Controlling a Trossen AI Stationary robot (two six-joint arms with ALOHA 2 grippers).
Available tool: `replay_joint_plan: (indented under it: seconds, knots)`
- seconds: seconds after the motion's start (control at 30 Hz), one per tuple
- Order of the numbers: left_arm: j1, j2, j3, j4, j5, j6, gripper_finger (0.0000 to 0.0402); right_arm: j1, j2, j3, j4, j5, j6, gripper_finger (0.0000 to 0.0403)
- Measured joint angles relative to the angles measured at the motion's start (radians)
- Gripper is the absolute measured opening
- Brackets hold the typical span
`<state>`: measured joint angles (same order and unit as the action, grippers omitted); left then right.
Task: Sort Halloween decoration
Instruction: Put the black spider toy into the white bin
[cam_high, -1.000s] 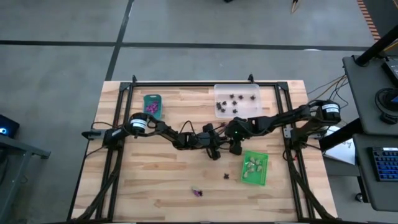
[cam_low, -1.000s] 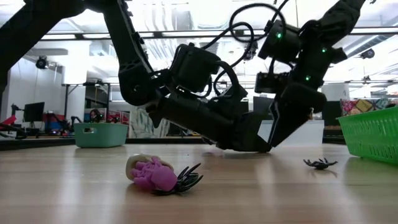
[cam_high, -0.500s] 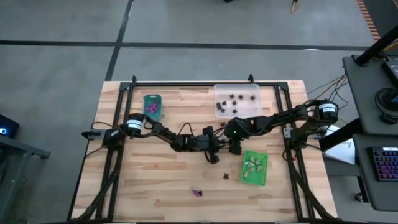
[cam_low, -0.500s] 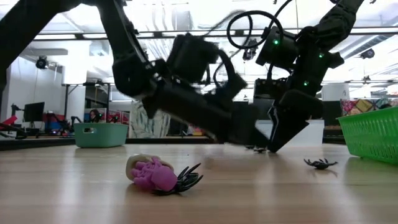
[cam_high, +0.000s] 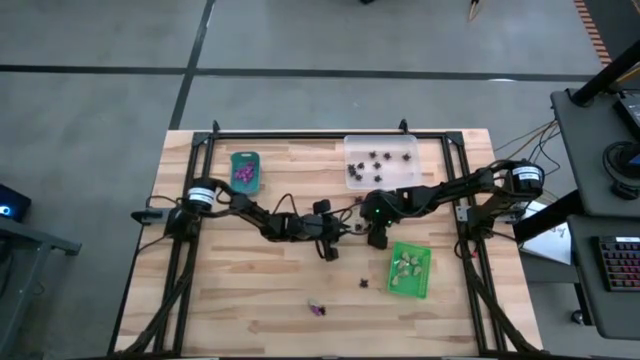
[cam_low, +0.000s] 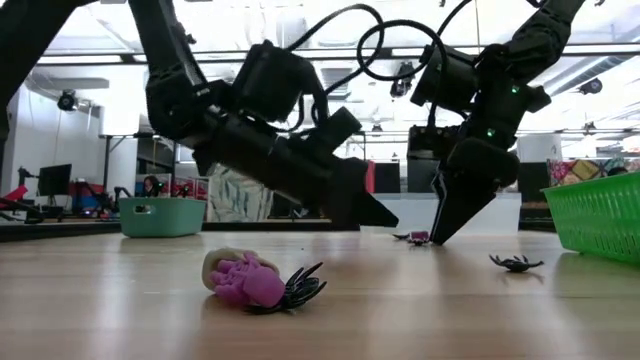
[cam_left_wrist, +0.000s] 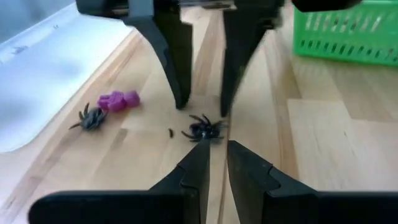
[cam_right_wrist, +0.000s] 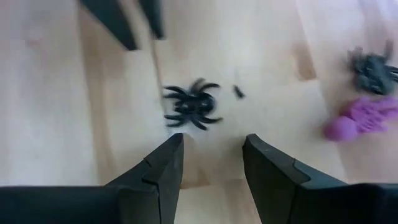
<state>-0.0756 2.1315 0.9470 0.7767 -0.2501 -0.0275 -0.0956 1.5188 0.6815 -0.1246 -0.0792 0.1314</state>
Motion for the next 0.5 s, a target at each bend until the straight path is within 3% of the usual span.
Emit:
replay_joint_plan:
  seconds: [0.5]
  knots:
    - [0.006, 0.125, 0.061, 0.094, -0.002, -0.021, 0.0038, -0.008, 0.010, -0.001, 0.065, -0.036, 0.023, 0.0159]
